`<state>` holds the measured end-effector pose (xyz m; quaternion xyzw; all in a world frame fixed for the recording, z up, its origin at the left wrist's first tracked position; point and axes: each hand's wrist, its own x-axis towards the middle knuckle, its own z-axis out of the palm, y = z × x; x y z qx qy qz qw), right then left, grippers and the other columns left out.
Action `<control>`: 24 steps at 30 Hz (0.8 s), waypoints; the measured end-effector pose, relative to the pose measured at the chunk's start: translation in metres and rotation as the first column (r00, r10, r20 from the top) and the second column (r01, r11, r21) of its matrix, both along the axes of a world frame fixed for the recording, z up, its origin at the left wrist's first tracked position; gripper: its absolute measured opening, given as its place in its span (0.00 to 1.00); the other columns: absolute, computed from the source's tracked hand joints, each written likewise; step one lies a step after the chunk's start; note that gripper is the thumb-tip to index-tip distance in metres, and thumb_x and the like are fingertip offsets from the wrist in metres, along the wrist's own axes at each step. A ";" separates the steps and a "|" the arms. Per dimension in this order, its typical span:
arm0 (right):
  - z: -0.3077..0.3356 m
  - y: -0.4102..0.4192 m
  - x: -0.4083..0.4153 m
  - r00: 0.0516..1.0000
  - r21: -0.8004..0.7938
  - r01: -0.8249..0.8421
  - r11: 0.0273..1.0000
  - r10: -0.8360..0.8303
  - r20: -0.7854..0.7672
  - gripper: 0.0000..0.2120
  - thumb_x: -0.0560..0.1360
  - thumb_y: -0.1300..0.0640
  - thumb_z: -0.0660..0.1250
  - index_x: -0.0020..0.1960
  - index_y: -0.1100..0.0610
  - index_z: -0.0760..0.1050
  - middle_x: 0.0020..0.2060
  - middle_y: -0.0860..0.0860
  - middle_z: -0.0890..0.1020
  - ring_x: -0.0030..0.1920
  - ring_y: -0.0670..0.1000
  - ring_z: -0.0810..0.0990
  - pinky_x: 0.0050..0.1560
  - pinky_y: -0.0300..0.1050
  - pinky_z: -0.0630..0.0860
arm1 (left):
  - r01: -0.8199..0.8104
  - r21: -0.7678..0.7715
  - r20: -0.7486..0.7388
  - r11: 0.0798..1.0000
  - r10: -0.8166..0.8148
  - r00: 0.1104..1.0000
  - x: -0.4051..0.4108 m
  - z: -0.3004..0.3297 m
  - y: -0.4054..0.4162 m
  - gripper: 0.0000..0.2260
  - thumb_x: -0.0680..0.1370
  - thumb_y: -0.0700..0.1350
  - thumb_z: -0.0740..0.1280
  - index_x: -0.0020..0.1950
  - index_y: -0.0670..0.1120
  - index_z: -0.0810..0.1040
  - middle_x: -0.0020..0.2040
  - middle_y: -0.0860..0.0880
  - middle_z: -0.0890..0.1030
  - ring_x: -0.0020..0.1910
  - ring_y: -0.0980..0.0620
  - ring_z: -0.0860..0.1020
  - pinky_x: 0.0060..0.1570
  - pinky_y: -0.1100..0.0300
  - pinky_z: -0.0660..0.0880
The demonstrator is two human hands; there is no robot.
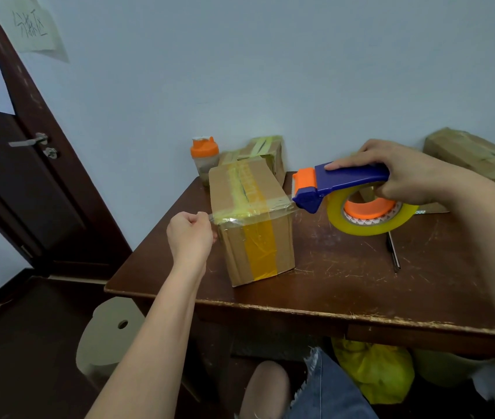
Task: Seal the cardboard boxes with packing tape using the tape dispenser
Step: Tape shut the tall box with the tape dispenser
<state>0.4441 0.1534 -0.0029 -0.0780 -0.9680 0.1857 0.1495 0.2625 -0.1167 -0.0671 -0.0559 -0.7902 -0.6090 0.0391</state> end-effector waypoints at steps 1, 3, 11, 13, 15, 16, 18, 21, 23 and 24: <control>0.000 0.001 -0.001 1.000 0.001 -0.001 1.000 0.001 0.008 0.43 0.69 0.75 0.63 0.62 0.26 0.66 0.51 0.45 0.70 0.48 0.50 0.73 0.46 0.47 0.74 | 0.004 -0.007 0.003 1.000 -0.004 1.000 0.001 0.000 0.000 0.09 0.80 0.41 0.60 0.43 0.40 0.77 0.37 0.43 0.81 0.35 0.50 0.79 0.43 0.56 0.76; -0.002 0.004 -0.002 1.000 -0.005 -0.002 1.000 0.002 0.016 0.44 0.68 0.75 0.62 0.62 0.27 0.67 0.50 0.44 0.70 0.48 0.49 0.73 0.45 0.44 0.73 | 0.016 -0.014 0.009 1.000 -0.016 1.000 0.002 -0.001 0.000 0.09 0.79 0.40 0.60 0.42 0.41 0.76 0.36 0.43 0.81 0.34 0.50 0.78 0.43 0.56 0.75; -0.018 0.007 -0.006 1.000 -0.085 0.026 0.996 -0.025 0.009 0.41 0.69 0.76 0.60 0.65 0.33 0.71 0.49 0.49 0.72 0.47 0.47 0.72 0.41 0.30 0.67 | 0.095 0.071 0.107 0.993 -0.102 0.989 0.000 -0.004 -0.002 0.10 0.78 0.38 0.62 0.37 0.41 0.75 0.34 0.44 0.79 0.31 0.50 0.76 0.36 0.57 0.75; -0.024 0.006 -0.007 1.000 -0.111 0.012 0.994 -0.010 0.017 0.42 0.69 0.76 0.60 0.64 0.31 0.70 0.49 0.48 0.72 0.48 0.47 0.72 0.44 0.35 0.68 | 0.115 0.084 0.147 0.990 -0.126 0.981 -0.002 -0.005 -0.001 0.09 0.79 0.38 0.62 0.39 0.41 0.76 0.33 0.45 0.77 0.30 0.51 0.75 0.33 0.59 0.73; -0.031 0.005 -0.010 1.000 -0.141 -0.008 0.990 0.011 0.020 0.43 0.69 0.76 0.60 0.63 0.29 0.69 0.50 0.49 0.73 0.49 0.51 0.73 0.47 0.42 0.71 | 0.132 0.088 0.182 0.987 -0.146 0.972 -0.005 -0.006 0.000 0.09 0.79 0.38 0.62 0.40 0.42 0.76 0.31 0.47 0.75 0.28 0.51 0.73 0.31 0.60 0.72; -0.034 0.004 -0.011 1.000 -0.162 -0.013 0.987 0.015 0.016 0.43 0.69 0.76 0.61 0.63 0.29 0.69 0.51 0.49 0.73 0.49 0.52 0.73 0.49 0.45 0.73 | 0.148 0.072 0.185 0.986 -0.159 0.970 -0.007 -0.006 0.000 0.09 0.79 0.38 0.61 0.40 0.42 0.75 0.31 0.47 0.74 0.27 0.52 0.72 0.30 0.60 0.71; -0.039 0.003 -0.011 1.000 -0.201 -0.018 0.979 0.019 0.004 0.43 0.69 0.77 0.60 0.62 0.29 0.70 0.50 0.50 0.73 0.49 0.52 0.73 0.47 0.43 0.72 | 0.196 -0.001 0.184 0.981 -0.192 0.964 -0.008 -0.008 0.002 0.09 0.80 0.39 0.59 0.41 0.42 0.73 0.29 0.48 0.72 0.25 0.52 0.72 0.27 0.61 0.69; -0.046 0.004 -0.012 1.000 -0.234 -0.019 0.972 0.020 0.004 0.43 0.69 0.78 0.60 0.62 0.30 0.70 0.50 0.47 0.73 0.48 0.50 0.74 0.45 0.39 0.70 | 0.253 -0.057 0.235 0.966 -0.233 0.943 -0.012 -0.012 0.006 0.11 0.82 0.40 0.53 0.43 0.44 0.72 0.27 0.49 0.68 0.21 0.52 0.70 0.25 0.61 0.64; -0.048 0.005 -0.012 1.000 -0.251 -0.021 0.968 0.025 0.013 0.43 0.70 0.77 0.62 0.62 0.29 0.70 0.50 0.45 0.73 0.49 0.46 0.74 0.46 0.38 0.70 | 0.263 -0.050 0.271 0.963 -0.240 0.932 -0.016 -0.014 0.008 0.11 0.83 0.42 0.52 0.45 0.45 0.72 0.30 0.48 0.68 0.21 0.51 0.69 0.25 0.59 0.63; -0.049 0.006 -0.013 1.000 -0.250 -0.020 0.968 0.024 0.013 0.43 0.70 0.77 0.63 0.62 0.28 0.70 0.50 0.44 0.74 0.49 0.46 0.74 0.47 0.39 0.70 | 0.262 -0.061 0.277 0.963 -0.236 0.931 -0.017 -0.015 0.010 0.09 0.83 0.43 0.52 0.48 0.45 0.71 0.33 0.47 0.69 0.22 0.51 0.69 0.24 0.59 0.64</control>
